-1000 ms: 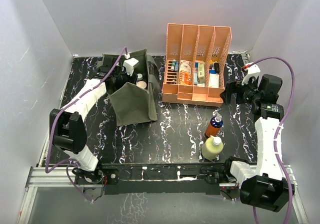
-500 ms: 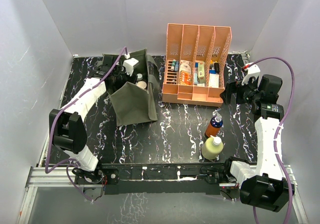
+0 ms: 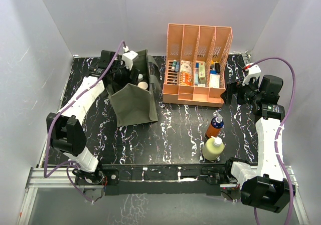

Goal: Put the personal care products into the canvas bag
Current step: Place the care product in the canvas bag.

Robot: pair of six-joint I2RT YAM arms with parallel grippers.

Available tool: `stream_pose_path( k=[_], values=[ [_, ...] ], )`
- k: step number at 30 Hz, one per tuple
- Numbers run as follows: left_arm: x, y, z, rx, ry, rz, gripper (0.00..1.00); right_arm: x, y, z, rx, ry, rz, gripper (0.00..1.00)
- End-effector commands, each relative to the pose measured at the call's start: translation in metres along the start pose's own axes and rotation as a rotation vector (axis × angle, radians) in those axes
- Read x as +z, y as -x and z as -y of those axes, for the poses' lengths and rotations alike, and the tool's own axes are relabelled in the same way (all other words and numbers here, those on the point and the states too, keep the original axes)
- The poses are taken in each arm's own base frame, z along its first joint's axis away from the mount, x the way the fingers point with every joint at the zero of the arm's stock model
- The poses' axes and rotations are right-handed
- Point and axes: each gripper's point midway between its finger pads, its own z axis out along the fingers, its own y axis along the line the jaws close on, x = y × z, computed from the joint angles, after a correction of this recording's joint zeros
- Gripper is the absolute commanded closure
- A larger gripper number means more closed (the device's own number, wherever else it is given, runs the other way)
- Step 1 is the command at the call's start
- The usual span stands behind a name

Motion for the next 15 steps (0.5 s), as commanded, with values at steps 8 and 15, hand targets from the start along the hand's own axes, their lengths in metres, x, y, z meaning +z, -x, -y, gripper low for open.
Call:
stream_pose_path(
  k=[8,15],
  values=[
    [-0.044,0.05,0.007,0.071,0.03,0.139,0.28,-0.003,0.016,0.002,-0.026,-0.014,0.049,0.01],
    [-0.068,0.078,0.003,0.088,0.092,0.233,0.28,-0.007,0.017,0.001,-0.058,0.003,0.017,0.01]
  ],
)
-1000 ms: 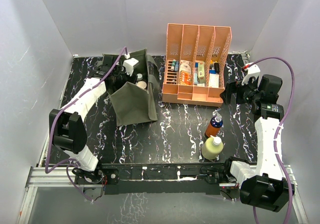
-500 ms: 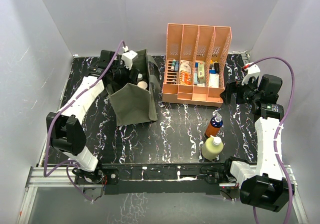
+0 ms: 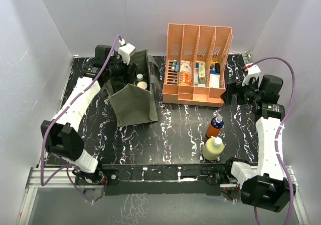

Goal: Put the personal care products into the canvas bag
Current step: Place the care product in the canvas bag.

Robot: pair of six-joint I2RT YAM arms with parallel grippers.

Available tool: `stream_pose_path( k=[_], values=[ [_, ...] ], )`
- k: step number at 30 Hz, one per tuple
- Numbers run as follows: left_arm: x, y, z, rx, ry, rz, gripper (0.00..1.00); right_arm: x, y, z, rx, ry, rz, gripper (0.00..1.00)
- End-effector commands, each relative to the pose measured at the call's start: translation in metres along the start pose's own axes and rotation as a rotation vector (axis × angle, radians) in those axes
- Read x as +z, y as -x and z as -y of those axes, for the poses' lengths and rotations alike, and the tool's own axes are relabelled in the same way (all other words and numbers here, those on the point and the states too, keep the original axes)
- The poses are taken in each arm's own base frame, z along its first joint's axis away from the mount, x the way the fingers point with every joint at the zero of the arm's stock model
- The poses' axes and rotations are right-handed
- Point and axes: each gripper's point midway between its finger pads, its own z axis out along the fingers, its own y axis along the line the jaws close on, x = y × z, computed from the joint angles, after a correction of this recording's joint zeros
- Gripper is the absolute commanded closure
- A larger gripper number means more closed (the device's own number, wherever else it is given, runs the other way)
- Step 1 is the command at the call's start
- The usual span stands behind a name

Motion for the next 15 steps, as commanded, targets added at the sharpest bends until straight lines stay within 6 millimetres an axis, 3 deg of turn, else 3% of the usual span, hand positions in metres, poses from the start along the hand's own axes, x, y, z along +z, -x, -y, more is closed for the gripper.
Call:
stream_pose_path(
  k=[1,8,13,15],
  values=[
    [-0.04,0.053,-0.001,0.047,0.065,0.158,0.28,-0.009,0.018,-0.001,-0.066,0.011,0.017,0.01],
    [-0.072,0.095,-0.021,-0.003,0.212,0.294,0.24,-0.019,-0.003,-0.025,-0.203,0.191,-0.109,0.02],
    [-0.096,0.123,-0.012,-0.027,0.194,0.382,0.22,-0.031,-0.029,-0.039,-0.287,0.31,-0.226,0.02],
    [-0.098,0.123,-0.003,-0.026,0.145,0.367,0.22,-0.035,-0.038,-0.044,-0.311,0.336,-0.255,0.03]
  ],
)
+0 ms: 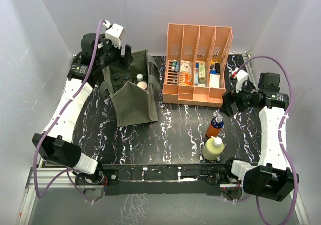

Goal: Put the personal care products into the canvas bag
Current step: Place the care product in the canvas bag, then pick up the care product from the center of the board.

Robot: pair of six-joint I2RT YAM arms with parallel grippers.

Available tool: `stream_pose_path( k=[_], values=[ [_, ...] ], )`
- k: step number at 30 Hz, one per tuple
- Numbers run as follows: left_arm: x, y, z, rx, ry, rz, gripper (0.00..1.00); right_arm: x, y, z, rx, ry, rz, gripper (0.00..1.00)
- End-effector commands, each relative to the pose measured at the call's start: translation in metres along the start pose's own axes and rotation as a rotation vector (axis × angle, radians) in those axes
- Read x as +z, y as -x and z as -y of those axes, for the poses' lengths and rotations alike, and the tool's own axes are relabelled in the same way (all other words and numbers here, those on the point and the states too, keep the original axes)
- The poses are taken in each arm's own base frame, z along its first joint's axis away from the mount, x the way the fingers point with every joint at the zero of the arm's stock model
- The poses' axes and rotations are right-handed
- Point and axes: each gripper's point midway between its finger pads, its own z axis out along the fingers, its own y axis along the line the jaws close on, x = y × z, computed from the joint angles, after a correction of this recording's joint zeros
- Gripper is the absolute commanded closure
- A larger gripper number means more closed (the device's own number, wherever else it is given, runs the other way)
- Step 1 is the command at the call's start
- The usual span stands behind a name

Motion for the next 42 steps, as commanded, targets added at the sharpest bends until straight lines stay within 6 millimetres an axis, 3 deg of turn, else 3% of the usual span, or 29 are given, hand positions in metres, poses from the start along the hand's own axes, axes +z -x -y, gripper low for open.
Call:
stream_pose_path(
  k=[1,8,13,15,18,24,32,36,42],
  values=[
    [-0.033,0.042,0.017,-0.013,-0.061,0.095,0.22,-0.01,-0.014,-0.027,-0.124,0.115,-0.066,0.03],
    [-0.057,0.038,0.041,0.037,-0.177,0.081,0.22,0.01,-0.039,-0.056,-0.18,0.17,-0.18,0.09],
    [-0.069,0.029,0.059,0.077,-0.285,0.04,0.22,0.023,-0.042,-0.053,-0.175,0.116,-0.196,0.25],
    [-0.084,0.029,0.067,0.112,-0.324,0.041,0.22,0.025,-0.041,-0.055,-0.182,0.114,-0.194,0.33],
    [-0.089,0.019,0.07,0.134,-0.334,0.018,0.22,0.027,-0.042,-0.058,-0.181,0.123,-0.193,0.39],
    [-0.093,-0.004,0.077,0.157,-0.372,-0.053,0.22,0.028,-0.045,-0.061,-0.178,0.123,-0.194,0.5],
    [-0.097,-0.046,0.094,0.22,-0.478,-0.211,0.21,0.025,-0.046,-0.052,-0.17,0.05,-0.199,0.53],
    [-0.09,-0.061,0.087,0.265,-0.438,-0.251,0.21,0.026,-0.052,-0.053,-0.161,0.045,-0.209,0.55],
    [-0.077,-0.08,0.077,0.326,-0.423,-0.326,0.2,0.026,-0.046,-0.057,-0.154,0.065,-0.186,0.67]
  ],
)
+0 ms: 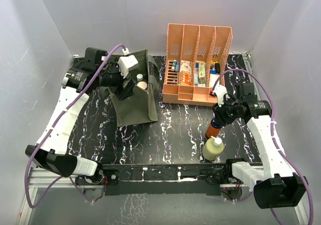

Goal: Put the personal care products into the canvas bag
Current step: Pick up the care product from the center of the board.

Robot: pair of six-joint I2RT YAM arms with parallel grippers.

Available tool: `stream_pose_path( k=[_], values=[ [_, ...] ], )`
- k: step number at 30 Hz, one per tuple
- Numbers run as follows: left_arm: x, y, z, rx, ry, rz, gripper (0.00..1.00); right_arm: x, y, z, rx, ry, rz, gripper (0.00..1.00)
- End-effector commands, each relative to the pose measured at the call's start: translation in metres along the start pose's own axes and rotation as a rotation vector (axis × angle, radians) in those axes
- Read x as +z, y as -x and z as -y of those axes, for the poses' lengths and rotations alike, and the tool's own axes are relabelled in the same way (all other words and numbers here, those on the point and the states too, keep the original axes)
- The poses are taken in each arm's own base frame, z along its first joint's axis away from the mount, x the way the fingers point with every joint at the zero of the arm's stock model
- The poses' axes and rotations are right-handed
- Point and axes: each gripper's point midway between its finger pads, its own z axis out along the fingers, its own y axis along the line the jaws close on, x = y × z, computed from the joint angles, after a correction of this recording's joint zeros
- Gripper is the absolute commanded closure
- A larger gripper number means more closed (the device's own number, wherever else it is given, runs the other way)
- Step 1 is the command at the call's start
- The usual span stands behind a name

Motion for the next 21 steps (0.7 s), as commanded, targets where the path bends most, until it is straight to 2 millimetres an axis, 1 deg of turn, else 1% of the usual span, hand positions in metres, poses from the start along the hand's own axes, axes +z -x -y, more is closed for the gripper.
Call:
stream_pose_path(
  k=[1,6,8,10,13,15,18,21],
  values=[
    [0.009,-0.017,-0.005,0.049,-0.003,-0.081,0.2,-0.003,0.015,0.003,-0.015,-0.024,0.061,0.69],
    [0.015,-0.024,-0.003,0.079,-0.013,-0.123,0.2,-0.005,0.019,0.002,-0.011,-0.029,0.078,0.76],
    [0.018,-0.026,-0.001,0.09,-0.017,-0.139,0.2,-0.007,0.021,0.004,-0.01,-0.04,0.086,0.84],
    [0.02,-0.028,0.003,0.103,-0.026,-0.154,0.2,-0.009,0.024,0.006,-0.011,-0.059,0.098,0.89],
    [0.024,-0.032,0.008,0.119,-0.047,-0.17,0.2,-0.014,0.03,0.009,-0.015,-0.082,0.123,0.92],
    [0.027,-0.035,0.012,0.126,-0.062,-0.185,0.23,-0.019,0.036,0.01,-0.016,-0.091,0.139,0.92],
    [0.03,-0.038,0.015,0.132,-0.072,-0.205,0.29,-0.026,0.046,0.012,-0.025,-0.101,0.164,0.92],
    [0.029,-0.035,0.021,0.136,-0.09,-0.192,0.39,-0.032,0.055,0.015,-0.034,-0.114,0.183,0.92]
  ],
)
